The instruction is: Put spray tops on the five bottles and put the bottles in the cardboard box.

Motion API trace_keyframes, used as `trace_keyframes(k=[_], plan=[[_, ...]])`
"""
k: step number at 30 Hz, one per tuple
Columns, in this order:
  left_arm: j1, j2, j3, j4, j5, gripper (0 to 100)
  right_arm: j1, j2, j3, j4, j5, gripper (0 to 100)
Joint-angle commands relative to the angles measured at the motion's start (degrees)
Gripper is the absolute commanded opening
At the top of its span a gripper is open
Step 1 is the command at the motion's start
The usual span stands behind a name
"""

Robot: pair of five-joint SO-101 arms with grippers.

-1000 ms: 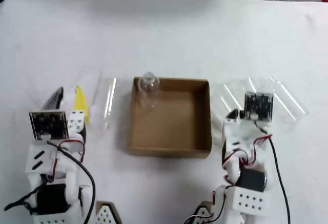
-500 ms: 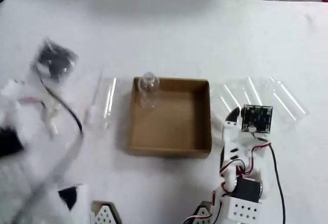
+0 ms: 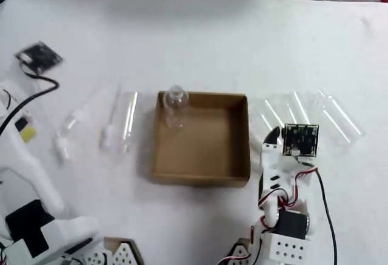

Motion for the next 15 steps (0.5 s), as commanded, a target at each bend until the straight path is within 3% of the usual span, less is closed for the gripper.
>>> trace_keyframes(k=[1,15], plan=[[2.2,0.4,4.0,-10.5,-14.3,13,-0.7,-0.3,-0.4,0.1,3.5,1.7],[8.4,0.4,46.2,-72.4,-11.5,13,-6.7,-0.3,3.0,-1.6,10.4,1.6]])
